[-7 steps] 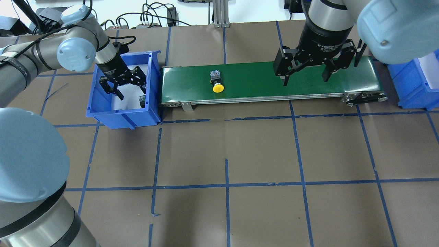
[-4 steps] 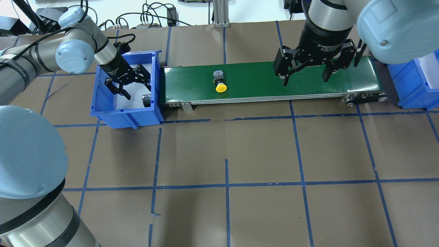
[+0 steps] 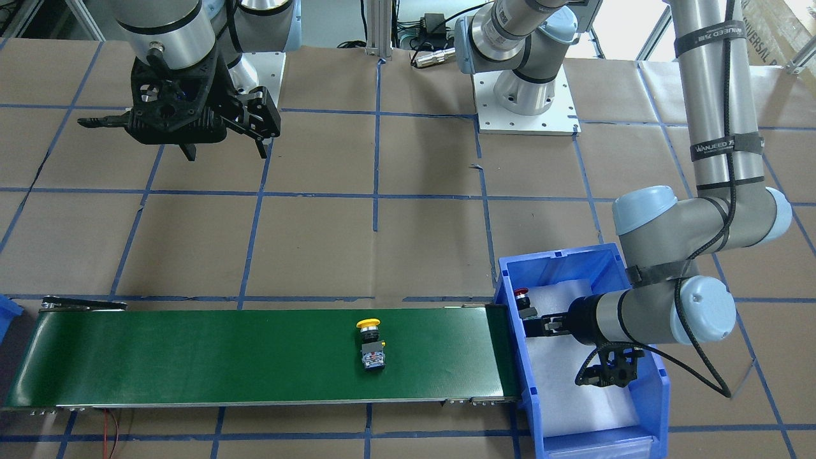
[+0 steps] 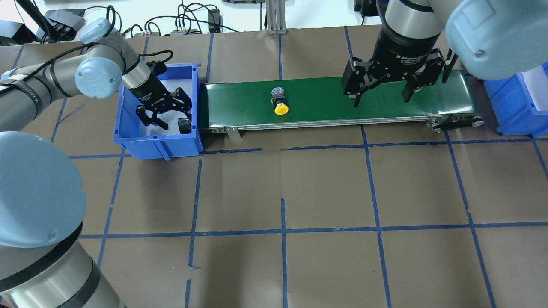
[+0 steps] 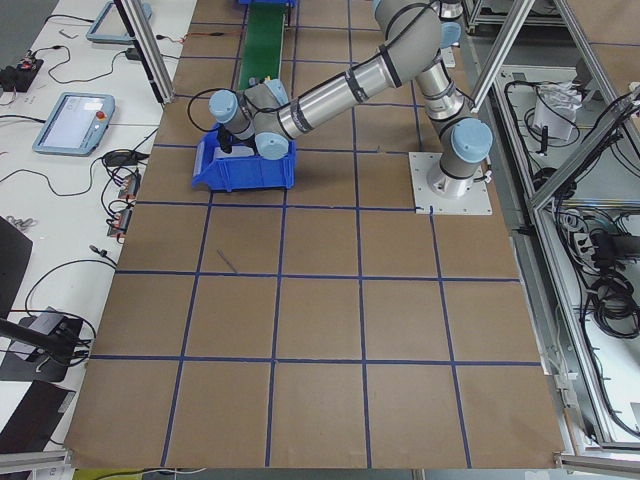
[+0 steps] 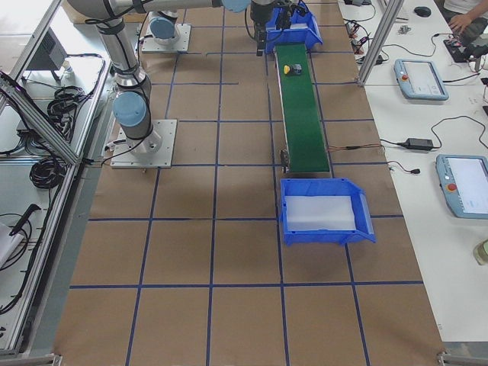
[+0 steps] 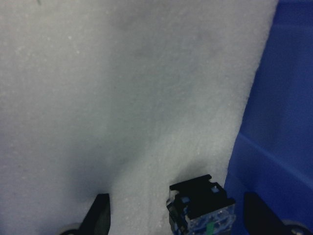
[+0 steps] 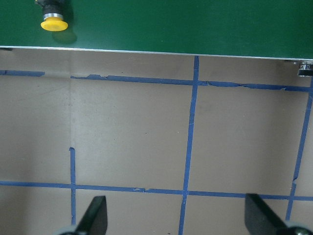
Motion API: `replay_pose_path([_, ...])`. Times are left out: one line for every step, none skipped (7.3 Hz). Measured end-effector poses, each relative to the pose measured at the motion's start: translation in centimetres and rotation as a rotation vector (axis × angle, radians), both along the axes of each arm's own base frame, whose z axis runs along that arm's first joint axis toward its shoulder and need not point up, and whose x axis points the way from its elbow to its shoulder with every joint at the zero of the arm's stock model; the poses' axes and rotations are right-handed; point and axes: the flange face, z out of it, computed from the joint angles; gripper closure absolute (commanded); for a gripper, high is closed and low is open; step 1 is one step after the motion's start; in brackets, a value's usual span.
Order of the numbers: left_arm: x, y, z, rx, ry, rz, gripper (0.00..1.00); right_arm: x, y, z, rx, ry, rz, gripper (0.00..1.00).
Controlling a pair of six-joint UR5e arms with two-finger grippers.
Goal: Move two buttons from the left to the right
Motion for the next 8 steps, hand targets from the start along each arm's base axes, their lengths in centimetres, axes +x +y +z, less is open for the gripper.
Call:
replay_pose_path([-0.1, 0.0, 0.0, 0.0, 0.0, -0.002, 0.59, 0.0, 0.0, 0.0, 0.0, 0.0, 0.0, 0.0])
replay_pose_path([-0.1, 0.0, 0.0, -0.001, -0.001, -0.004, 0.66, 0.0, 0.0, 0.0, -0.001, 0.0, 0.0, 0.0])
replay_pose_path([0.0, -0.1, 0.1, -0.004, -0.004, -0.006, 0.66, 0.0, 0.0, 0.0, -0.002, 0.0, 0.0, 0.0])
replay_pose_path([0.0, -0.3, 0.4, -0.009, -0.006, -0.007, 0.66, 0.0, 0.0, 0.0, -0.002, 0.0, 0.001, 0.0])
replay_pose_path([0.2, -0.4, 0.7, -0.015, -0.009, -0.008, 0.66, 0.0, 0.0, 0.0, -0.003, 0.0, 0.0, 0.0])
replay_pose_path([0.5, -0.5, 1.1, -0.019, -0.013, -0.011, 0.66, 0.0, 0.0, 0.0, -0.004, 0.0, 0.0, 0.0])
replay_pose_path([0.7, -0.6, 1.4, -0.024, -0.019, -0.014, 0.67, 0.0, -0.1, 0.1, -0.005, -0.001, 0.0, 0.0])
replay_pose_path([0.9, -0.8, 2.2, -0.036, -0.036, -0.018, 0.67, 0.0, -0.1, 0.1, -0.007, -0.001, 0.0, 0.0])
